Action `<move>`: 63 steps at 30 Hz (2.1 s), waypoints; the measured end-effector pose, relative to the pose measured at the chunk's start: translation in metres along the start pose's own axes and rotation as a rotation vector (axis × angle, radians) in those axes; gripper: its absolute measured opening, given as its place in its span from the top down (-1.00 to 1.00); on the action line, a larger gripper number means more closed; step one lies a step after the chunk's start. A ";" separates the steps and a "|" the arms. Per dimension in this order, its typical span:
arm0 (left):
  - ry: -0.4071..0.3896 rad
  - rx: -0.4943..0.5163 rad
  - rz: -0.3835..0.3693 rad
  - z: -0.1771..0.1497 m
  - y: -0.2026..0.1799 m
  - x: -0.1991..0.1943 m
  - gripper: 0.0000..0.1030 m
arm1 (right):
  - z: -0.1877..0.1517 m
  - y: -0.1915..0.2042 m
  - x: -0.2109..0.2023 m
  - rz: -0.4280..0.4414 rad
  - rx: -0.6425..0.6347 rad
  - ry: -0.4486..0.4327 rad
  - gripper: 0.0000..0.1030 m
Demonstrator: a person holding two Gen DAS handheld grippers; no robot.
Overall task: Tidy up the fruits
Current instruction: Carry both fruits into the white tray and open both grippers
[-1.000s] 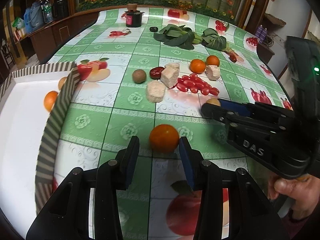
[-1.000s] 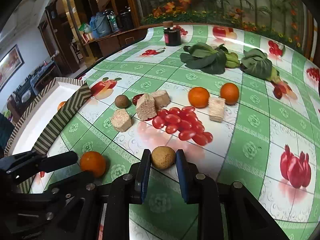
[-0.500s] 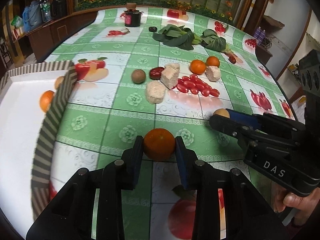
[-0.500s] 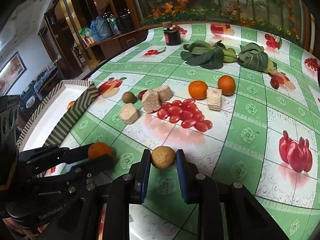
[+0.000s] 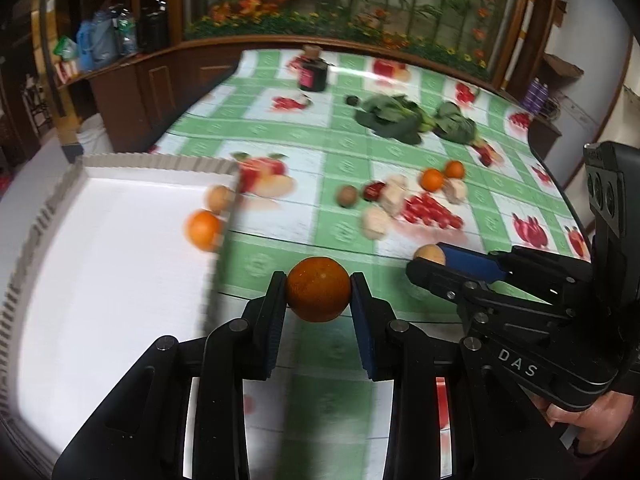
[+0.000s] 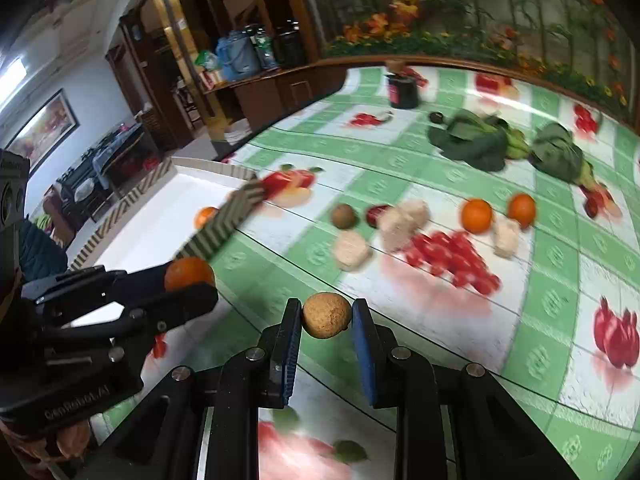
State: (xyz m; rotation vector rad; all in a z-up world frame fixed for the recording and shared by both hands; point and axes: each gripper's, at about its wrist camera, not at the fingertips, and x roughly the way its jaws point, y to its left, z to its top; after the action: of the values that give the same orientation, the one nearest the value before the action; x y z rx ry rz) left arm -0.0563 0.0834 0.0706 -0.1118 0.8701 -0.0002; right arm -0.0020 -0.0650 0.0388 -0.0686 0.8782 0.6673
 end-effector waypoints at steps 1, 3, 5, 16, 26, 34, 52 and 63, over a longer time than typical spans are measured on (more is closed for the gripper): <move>-0.010 -0.001 0.016 0.002 0.006 -0.004 0.40 | 0.003 0.006 0.001 0.007 -0.009 -0.001 0.52; -0.024 -0.002 0.043 0.005 0.017 -0.012 0.40 | 0.009 0.015 0.003 0.021 -0.024 -0.004 0.52; -0.034 -0.010 0.068 0.009 0.030 -0.017 0.40 | 0.016 0.026 0.006 0.036 -0.042 -0.005 0.52; -0.043 -0.073 0.169 0.027 0.102 -0.024 0.40 | 0.046 0.084 0.031 0.091 -0.147 0.007 0.52; 0.010 -0.169 0.172 0.043 0.153 0.002 0.40 | 0.073 0.121 0.069 0.125 -0.217 0.044 0.52; 0.047 -0.200 0.193 0.047 0.169 0.031 0.40 | 0.096 0.130 0.113 0.122 -0.249 0.088 0.52; 0.103 -0.286 0.203 0.043 0.196 0.054 0.18 | 0.102 0.137 0.166 0.104 -0.342 0.165 0.44; 0.016 -0.248 0.184 0.038 0.171 0.020 0.12 | 0.095 0.114 0.101 0.130 -0.247 0.058 0.40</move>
State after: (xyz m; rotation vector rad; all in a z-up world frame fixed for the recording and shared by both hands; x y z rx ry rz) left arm -0.0221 0.2567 0.0627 -0.2637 0.8916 0.2796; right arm 0.0449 0.1075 0.0511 -0.2548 0.8578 0.8971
